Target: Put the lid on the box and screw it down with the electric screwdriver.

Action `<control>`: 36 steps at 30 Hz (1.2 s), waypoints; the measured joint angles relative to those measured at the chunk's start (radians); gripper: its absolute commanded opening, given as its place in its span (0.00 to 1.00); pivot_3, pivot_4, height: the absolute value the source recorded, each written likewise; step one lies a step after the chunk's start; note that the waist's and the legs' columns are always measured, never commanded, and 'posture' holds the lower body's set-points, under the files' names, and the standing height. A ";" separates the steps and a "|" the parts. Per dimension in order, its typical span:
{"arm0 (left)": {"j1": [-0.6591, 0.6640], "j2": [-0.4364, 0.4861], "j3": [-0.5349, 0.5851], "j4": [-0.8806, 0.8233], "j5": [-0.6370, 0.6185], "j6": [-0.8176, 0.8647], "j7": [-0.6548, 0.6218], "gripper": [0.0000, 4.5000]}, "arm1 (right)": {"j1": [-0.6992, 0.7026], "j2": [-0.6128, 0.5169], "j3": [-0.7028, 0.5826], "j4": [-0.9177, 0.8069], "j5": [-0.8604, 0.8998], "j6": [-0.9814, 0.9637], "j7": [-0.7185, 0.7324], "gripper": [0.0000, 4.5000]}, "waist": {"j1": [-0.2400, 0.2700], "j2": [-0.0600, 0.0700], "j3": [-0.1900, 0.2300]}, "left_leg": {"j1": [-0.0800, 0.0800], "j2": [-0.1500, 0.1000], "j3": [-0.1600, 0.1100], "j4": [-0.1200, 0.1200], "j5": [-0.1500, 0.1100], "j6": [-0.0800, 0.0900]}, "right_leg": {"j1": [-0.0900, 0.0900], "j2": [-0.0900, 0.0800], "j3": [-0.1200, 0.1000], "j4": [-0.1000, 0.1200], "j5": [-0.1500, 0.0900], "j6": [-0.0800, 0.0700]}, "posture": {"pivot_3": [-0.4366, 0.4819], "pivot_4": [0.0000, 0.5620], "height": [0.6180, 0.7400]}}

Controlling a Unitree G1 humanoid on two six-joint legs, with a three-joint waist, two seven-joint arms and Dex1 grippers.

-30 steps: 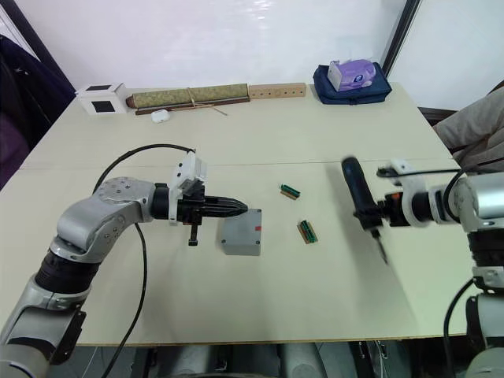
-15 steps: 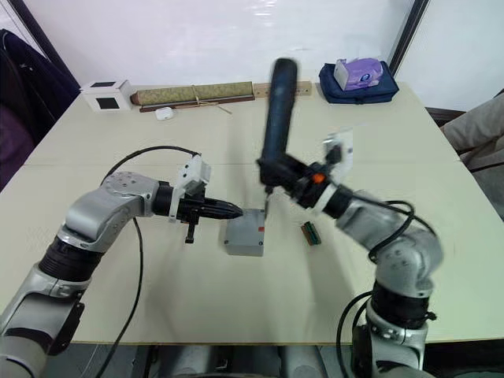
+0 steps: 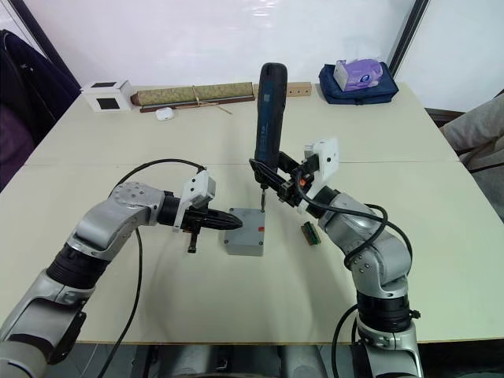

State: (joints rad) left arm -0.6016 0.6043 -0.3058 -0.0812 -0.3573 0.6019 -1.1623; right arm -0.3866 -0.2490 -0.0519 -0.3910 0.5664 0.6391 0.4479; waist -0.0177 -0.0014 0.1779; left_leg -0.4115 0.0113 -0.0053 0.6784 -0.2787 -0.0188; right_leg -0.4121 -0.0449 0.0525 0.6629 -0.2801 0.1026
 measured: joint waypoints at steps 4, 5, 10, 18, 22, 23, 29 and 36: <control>0.000 0.000 0.000 0.000 0.002 0.000 0.000 0.00 | 0.006 0.014 0.021 0.035 -0.036 -0.052 -0.002 0.39 | 0.000 0.000 0.000 | 0.000 0.000 0.000 0.000 0.000 0.000 | 0.000 0.000 0.000 0.000 0.000 0.000 | 0.48 0.27 1.00; 0.000 0.000 0.000 0.000 0.002 0.000 0.000 0.00 | 0.009 0.013 0.026 0.038 -0.043 -0.059 -0.001 0.39 | 0.000 0.000 0.000 | 0.000 0.000 0.000 0.000 0.000 0.000 | 0.000 0.000 0.000 0.000 0.000 0.000 | 0.48 0.27 1.00; 0.000 0.001 0.000 -0.001 0.004 0.000 0.000 0.00 | 0.026 0.003 0.067 0.071 -0.090 -0.095 0.013 0.39 | 0.000 0.000 0.000 | 0.000 0.000 0.000 0.000 0.000 0.000 | 0.000 0.000 0.000 0.000 0.000 0.000 | 0.48 0.27 1.00; -0.001 0.000 0.000 0.000 0.007 -0.001 0.001 0.00 | 0.026 0.031 0.044 0.072 -0.069 -0.103 -0.002 0.39 | 0.000 0.000 0.000 | 0.000 0.000 0.000 0.000 0.000 0.000 | 0.000 0.000 0.000 0.000 0.000 0.000 | 0.48 0.27 1.00; -0.002 -0.002 -0.001 0.002 0.010 -0.005 -0.001 0.00 | 0.021 0.028 0.015 0.039 -0.032 -0.085 -0.012 0.39 | 0.000 0.000 0.000 | 0.000 0.000 0.000 0.000 0.000 0.000 | 0.000 0.000 0.000 0.000 0.000 0.000 | 0.48 0.27 1.00; -0.003 -0.003 -0.001 0.006 0.012 -0.009 -0.004 0.00 | 0.021 0.021 0.017 0.025 -0.032 -0.081 -0.010 0.39 | 0.000 0.000 0.000 | 0.000 0.000 0.000 0.000 0.000 0.000 | 0.000 0.000 0.000 0.000 0.000 0.000 | 0.48 0.27 1.00; -0.009 -0.017 -0.001 0.024 0.024 -0.024 -0.009 0.00 | 0.035 0.012 0.038 0.015 -0.030 -0.073 -0.008 0.39 | 0.000 0.000 0.000 | 0.002 0.000 0.000 0.000 0.000 0.000 | 0.002 0.000 0.000 0.000 0.000 0.000 | 0.48 0.27 1.00; -0.009 -0.019 -0.001 0.026 0.031 -0.030 -0.014 0.00 | 0.044 -0.002 0.065 0.016 -0.066 -0.107 0.000 0.39 | 0.000 0.000 0.000 | 0.002 0.000 0.000 0.000 0.000 0.000 | 0.002 0.000 0.000 0.000 0.000 0.000 | 0.48 0.27 1.00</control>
State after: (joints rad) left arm -0.6108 0.5857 -0.3069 -0.0553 -0.3267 0.5721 -1.1762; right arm -0.3429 -0.2508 0.0135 -0.3753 0.5005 0.5318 0.4477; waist -0.0177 -0.0015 0.1779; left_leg -0.4099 0.0114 -0.0054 0.6784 -0.2787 -0.0187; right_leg -0.4105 -0.0450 0.0525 0.6628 -0.2801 0.1025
